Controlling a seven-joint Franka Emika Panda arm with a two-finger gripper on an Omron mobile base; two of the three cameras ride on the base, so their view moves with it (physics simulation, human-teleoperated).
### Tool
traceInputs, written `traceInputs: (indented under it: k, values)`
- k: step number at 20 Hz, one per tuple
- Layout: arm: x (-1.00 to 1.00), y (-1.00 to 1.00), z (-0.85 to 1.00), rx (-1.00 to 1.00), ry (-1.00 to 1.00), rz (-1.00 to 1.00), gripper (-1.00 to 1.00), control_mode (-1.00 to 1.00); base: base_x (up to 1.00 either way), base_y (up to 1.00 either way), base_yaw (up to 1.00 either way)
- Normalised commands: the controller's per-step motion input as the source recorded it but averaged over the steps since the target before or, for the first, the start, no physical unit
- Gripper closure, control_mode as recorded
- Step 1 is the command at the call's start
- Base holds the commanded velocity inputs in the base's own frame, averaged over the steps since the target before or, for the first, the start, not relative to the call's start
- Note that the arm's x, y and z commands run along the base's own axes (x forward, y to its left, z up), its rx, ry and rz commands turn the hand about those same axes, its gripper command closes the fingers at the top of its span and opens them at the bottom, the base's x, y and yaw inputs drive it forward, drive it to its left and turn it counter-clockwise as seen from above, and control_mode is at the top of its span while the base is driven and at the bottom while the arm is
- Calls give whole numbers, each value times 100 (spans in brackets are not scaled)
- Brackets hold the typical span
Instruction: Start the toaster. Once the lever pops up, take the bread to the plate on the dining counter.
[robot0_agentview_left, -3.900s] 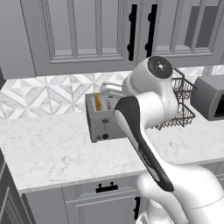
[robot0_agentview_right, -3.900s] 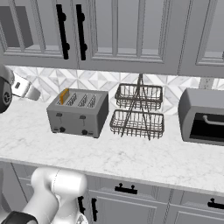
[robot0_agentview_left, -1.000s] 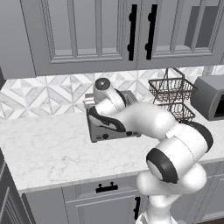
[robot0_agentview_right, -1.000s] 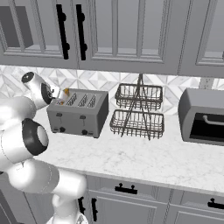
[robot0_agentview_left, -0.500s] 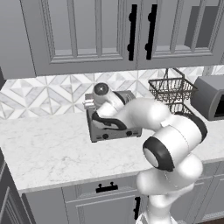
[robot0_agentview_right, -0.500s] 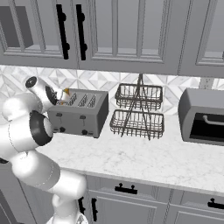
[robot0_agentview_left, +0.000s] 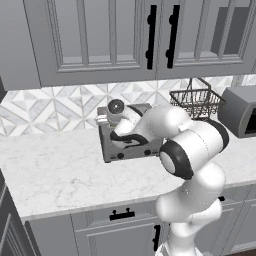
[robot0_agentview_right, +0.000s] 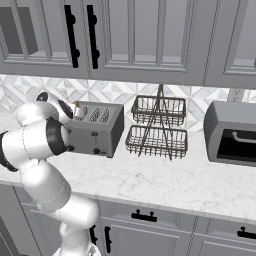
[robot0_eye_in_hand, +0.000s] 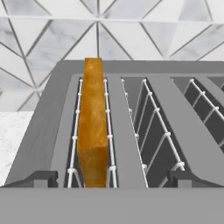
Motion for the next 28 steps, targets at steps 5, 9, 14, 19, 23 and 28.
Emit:
traceInputs:
  k: [5, 9, 14, 19, 23, 28]
  values:
    - [47, 4, -4, 0, 0, 0, -100, -100, 0, 0, 0]
    - [33, 0, -16, 0, 0, 0, -100, -100, 0, 0, 0]
    - [10, 0, -39, 0, -2, -2, 100, -100, 0, 0, 0]
    - [0, 0, -28, 0, -1, -9, 100, -100, 0, 0, 0]
    - [0, 0, -6, 0, -6, -8, 100, -100, 0, 0, 0]
    - [-19, 0, 2, 0, -17, -5, 100, -100, 0, 0, 0]
